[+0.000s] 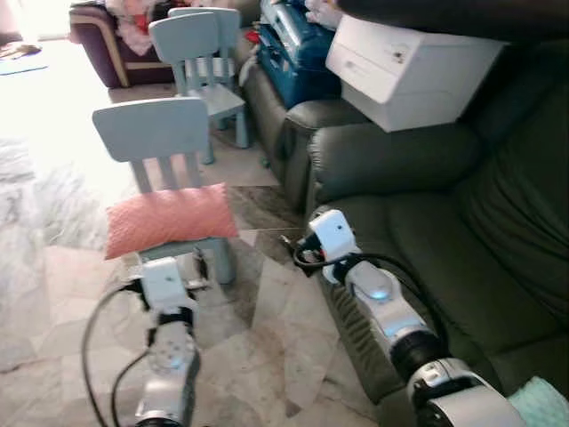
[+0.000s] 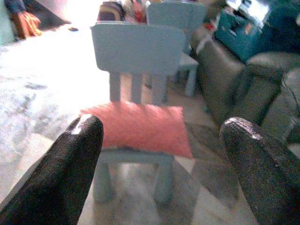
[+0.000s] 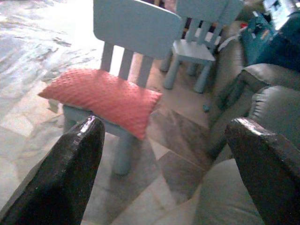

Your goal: Move the pillow to the sofa

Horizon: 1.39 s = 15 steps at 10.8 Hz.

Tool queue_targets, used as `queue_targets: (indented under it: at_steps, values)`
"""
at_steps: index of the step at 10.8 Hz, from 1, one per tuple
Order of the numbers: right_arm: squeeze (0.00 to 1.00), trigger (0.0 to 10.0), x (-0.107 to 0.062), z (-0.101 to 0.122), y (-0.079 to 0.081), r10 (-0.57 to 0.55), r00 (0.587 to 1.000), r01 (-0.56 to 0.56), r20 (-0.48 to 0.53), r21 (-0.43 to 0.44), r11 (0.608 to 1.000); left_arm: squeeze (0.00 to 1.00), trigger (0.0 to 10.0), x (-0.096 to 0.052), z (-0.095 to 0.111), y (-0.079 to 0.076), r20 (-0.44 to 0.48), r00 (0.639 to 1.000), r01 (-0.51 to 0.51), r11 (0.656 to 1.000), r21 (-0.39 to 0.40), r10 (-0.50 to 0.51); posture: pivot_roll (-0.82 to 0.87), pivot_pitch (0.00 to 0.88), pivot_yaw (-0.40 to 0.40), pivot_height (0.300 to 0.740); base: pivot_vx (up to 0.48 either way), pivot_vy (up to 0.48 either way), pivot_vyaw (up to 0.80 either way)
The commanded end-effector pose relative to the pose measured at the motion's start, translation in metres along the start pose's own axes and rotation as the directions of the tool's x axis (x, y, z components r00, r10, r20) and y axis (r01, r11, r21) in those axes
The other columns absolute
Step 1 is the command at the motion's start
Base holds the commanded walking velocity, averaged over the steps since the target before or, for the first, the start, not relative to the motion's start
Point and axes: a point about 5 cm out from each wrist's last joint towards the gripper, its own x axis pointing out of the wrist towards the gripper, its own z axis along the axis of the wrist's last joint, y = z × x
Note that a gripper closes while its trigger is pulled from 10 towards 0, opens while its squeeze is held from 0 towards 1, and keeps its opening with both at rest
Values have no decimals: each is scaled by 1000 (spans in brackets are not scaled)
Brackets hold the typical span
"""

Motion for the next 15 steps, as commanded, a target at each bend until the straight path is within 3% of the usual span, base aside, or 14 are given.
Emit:
queue_targets:
  at_steps: [1, 3, 4, 7, 9, 12, 15]
  values:
    - [0, 10000, 1, -2, 2, 14, 1000, -14, -14, -5, 1000, 0, 10000, -2, 2, 8, 12, 999, -34, 999, 11, 34, -146, 40, -72, 740, 0, 0, 0]
    - [0, 10000, 5, 0, 11, 40, 999, -40, -6, 2, 999, 0, 10000, -9, 0, 31, 8, 991, -136, 991, -18, 136, -137, 32, -74, 740, 0, 0, 0]
    - [0, 10000, 7, 4, 14, 47, 999, -47, 13, -1, 999, 0, 10000, -7, 1, 33, 6, 992, -125, 992, -12, 125, -143, 28, -66, 740, 0, 0, 0]
    - [0, 10000, 5, 0, 5, -24, 1000, 24, -1, 35, 999, 0, 10000, 1, 5, 18, -4, 1000, -20, 999, 26, 21, -137, 52, -43, 740, 0, 0, 0]
    - [0, 10000, 7, 4, 5, -66, 998, 65, 23, 61, 996, 0, 10000, 1, 0, 19, -32, 999, -2, 1000, 30, 3, -150, 50, -16, 740, 0, 0, 0]
    - [0, 10000, 8, 3, 7, -130, 991, 126, 34, 99, 987, 0, 10000, 14, 7, 16, -32, 998, 60, 996, 66, -58, -142, 18, 44, 740, 0, 0, 0]
    - [0, 10000, 8, 4, 8, -136, 990, 131, 41, 102, 986, 0, 10000, 18, 9, 14, -29, 996, 90, 992, 82, -88, -145, 13, 53, 740, 0, 0, 0]
